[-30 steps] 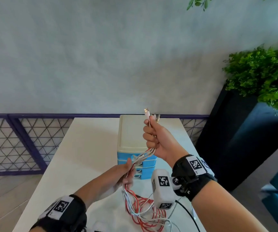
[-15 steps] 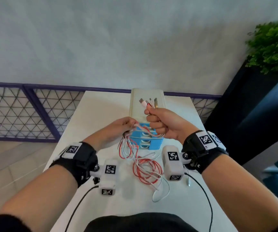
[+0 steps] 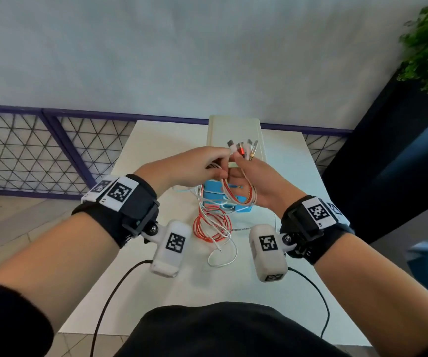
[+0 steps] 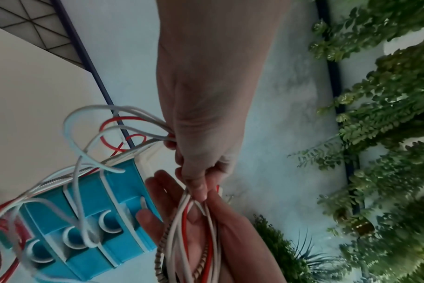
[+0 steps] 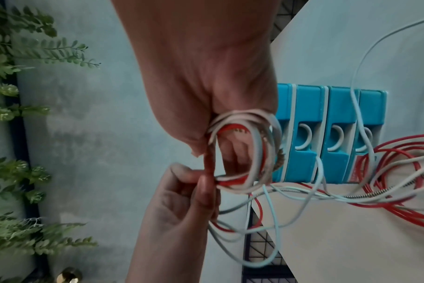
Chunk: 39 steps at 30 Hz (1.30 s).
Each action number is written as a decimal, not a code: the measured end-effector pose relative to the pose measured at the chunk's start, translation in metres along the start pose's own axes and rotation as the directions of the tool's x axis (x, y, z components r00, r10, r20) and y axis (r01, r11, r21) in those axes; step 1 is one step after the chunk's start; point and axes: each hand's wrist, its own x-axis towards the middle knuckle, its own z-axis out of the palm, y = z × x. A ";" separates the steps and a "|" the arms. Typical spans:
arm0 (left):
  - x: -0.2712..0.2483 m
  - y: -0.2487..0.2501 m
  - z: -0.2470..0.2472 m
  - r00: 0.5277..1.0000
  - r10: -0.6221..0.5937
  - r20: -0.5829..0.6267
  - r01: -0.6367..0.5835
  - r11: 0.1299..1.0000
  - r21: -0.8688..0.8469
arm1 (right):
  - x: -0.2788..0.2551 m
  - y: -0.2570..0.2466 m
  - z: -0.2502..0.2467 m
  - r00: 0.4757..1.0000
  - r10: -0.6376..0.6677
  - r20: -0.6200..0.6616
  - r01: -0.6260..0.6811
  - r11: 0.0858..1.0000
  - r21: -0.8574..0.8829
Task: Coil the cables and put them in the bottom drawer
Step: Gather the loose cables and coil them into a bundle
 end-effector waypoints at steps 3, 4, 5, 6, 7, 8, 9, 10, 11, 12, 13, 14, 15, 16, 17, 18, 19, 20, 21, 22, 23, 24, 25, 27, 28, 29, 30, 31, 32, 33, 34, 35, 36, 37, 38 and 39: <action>0.001 0.003 0.006 0.999 -0.029 -0.022 0.029 0.999 -0.014 | -0.007 0.000 0.008 0.998 0.002 0.057 -0.004 0.999 0.038; 0.001 0.004 0.008 0.998 -0.035 -0.046 0.035 0.999 0.000 | -0.008 -0.001 0.009 0.998 -0.005 0.058 0.003 0.999 0.037; 0.001 0.004 0.010 0.997 -0.028 -0.079 0.030 0.999 0.020 | -0.009 -0.002 0.010 0.999 -0.011 0.049 0.009 1.000 0.028; 0.001 0.004 0.012 0.993 -0.013 -0.116 0.018 0.999 0.039 | -0.009 -0.003 0.009 0.999 -0.018 0.041 0.018 1.000 -0.004; 0.001 0.004 0.014 0.988 0.005 -0.153 0.002 0.999 0.046 | -0.008 -0.003 0.009 0.999 -0.026 0.039 0.028 0.999 -0.046; 0.000 0.005 0.016 0.983 0.015 -0.185 -0.007 0.999 0.044 | -0.008 -0.003 0.009 0.998 -0.033 0.046 0.038 0.995 -0.090; 0.000 0.006 0.017 0.977 0.022 -0.210 -0.015 0.999 0.034 | -0.007 -0.002 0.010 0.998 -0.035 0.051 0.043 0.988 -0.150; 0.000 0.006 0.018 0.974 0.023 -0.224 -0.019 1.000 0.021 | -0.006 0.000 0.010 0.998 -0.043 0.043 0.052 0.970 -0.236; 0.000 0.006 0.019 0.974 0.023 -0.226 -0.021 1.000 0.008 | -0.006 0.001 0.010 0.998 -0.053 0.031 0.060 0.946 -0.318; 0.000 0.007 0.019 0.976 0.015 -0.219 -0.015 1.000 -0.002 | -0.005 0.003 0.010 0.998 -0.060 0.023 0.065 0.929 -0.364; 0.000 0.007 0.019 0.976 -0.001 -0.219 -0.001 1.000 -0.009 | -0.004 0.004 0.009 0.998 -0.056 0.014 0.058 0.929 -0.366; 0.000 0.007 0.018 0.973 -0.028 -0.231 0.024 1.000 -0.020 | -0.004 0.004 0.008 0.999 -0.046 0.013 0.048 0.935 -0.351; 0.000 0.006 0.016 0.968 -0.071 -0.239 0.062 0.997 -0.047 | -0.004 0.003 0.008 0.999 -0.034 0.018 0.038 0.940 -0.338; 0.000 0.005 0.015 0.964 -0.131 -0.230 0.111 0.989 -0.097 | -0.005 0.002 0.006 0.999 -0.022 0.027 0.030 0.942 -0.334; 0.000 0.003 0.014 0.961 -0.192 -0.200 0.158 0.973 -0.170 | -0.005 0.000 0.005 0.999 -0.012 0.038 0.023 0.944 -0.330; -0.001 0.001 0.013 0.957 -0.243 -0.155 0.199 0.946 -0.256 | -0.005 -0.002 0.003 0.999 -0.008 0.050 0.023 0.947 -0.319; -0.002 -0.003 0.011 0.953 -0.284 -0.103 0.234 0.909 -0.344 | -0.005 -0.004 0.000 0.998 -0.006 0.061 0.025 0.953 -0.301; -0.003 -0.008 0.009 0.948 -0.313 -0.060 0.262 0.871 -0.417 | -0.005 -0.005 -0.001 0.997 -0.007 0.071 0.027 0.960 -0.279; -0.005 -0.011 0.008 0.943 -0.331 -0.026 0.284 0.844 -0.455 | -0.004 -0.006 -0.003 0.997 -0.007 0.076 0.027 0.964 -0.264; -0.006 -0.012 0.008 0.941 -0.337 -0.002 0.299 0.837 -0.458 | -0.003 -0.005 -0.003 0.997 -0.006 0.077 0.026 0.965 -0.259; -0.007 -0.011 0.009 0.942 -0.336 0.018 0.311 0.851 -0.424 | -0.003 -0.005 -0.003 0.998 -0.009 0.068 0.027 0.964 -0.266; -0.006 -0.008 0.011 0.945 -0.324 0.036 0.314 0.877 -0.363 | -0.001 -0.004 -0.003 0.999 -0.017 0.049 0.030 0.961 -0.274; -0.006 -0.004 0.015 0.948 -0.315 0.044 0.313 0.904 -0.291 | 0.000 -0.003 -0.003 0.999 -0.024 0.027 0.031 0.961 -0.276; -0.005 0.003 0.025 0.958 -0.286 0.017 0.283 0.935 -0.216 | 0.004 -0.004 -0.002 1.000 -0.026 0.004 0.026 0.974 -0.226; -0.005 0.005 0.029 0.963 -0.269 -0.006 0.262 0.943 -0.205 | 0.005 -0.004 -0.002 1.000 -0.020 0.005 0.020 0.982 -0.186; -0.006 0.005 0.032 0.967 -0.255 -0.026 0.245 0.951 -0.191 | 0.006 -0.004 -0.002 1.000 -0.011 0.004 0.011 0.990 -0.144; -0.006 0.006 0.034 0.970 -0.239 -0.045 0.229 0.959 -0.167 | 0.007 -0.004 -0.003 1.000 0.002 0.000 -0.002 0.995 -0.096; -0.006 0.007 0.035 0.970 -0.234 -0.068 0.223 0.965 -0.137 | 0.008 -0.003 -0.004 1.000 0.023 -0.004 -0.023 0.999 -0.043; -0.007 0.008 0.036 0.968 -0.234 -0.095 0.223 0.968 -0.113 | 0.008 -0.003 -0.006 0.999 0.054 -0.001 -0.054 0.998 0.009; -0.007 0.009 0.036 0.965 -0.235 -0.119 0.223 0.969 -0.106 | 0.009 -0.003 -0.006 0.996 0.094 0.011 -0.094 0.995 0.042; -0.007 0.010 0.037 0.963 -0.234 -0.133 0.219 0.969 -0.115 | 0.009 -0.004 -0.007 0.990 0.137 0.025 -0.138 0.989 0.047; -0.006 0.010 0.037 0.963 -0.232 -0.133 0.215 0.968 -0.131 | 0.010 -0.004 -0.006 0.984 0.175 0.036 -0.176 0.984 0.020; -0.006 0.011 0.037 0.964 -0.233 -0.124 0.215 0.966 -0.145 | 0.010 -0.003 -0.006 0.979 0.202 0.044 -0.201 0.979 -0.021; -0.006 0.012 0.038 0.965 -0.237 -0.108 0.219 0.963 -0.154 | 0.010 -0.003 -0.005 0.974 0.219 0.055 -0.216 0.975 -0.058; -0.006 0.013 0.040 0.967 -0.236 -0.095 0.219 0.962 -0.161 | 0.009 -0.003 -0.004 0.969 0.235 0.071 -0.230 0.970 -0.078; -0.006 0.015 0.042 0.968 -0.233 -0.091 0.216 0.961 -0.171 | 0.008 -0.003 -0.003 0.963 0.252 0.094 -0.245 0.966 -0.078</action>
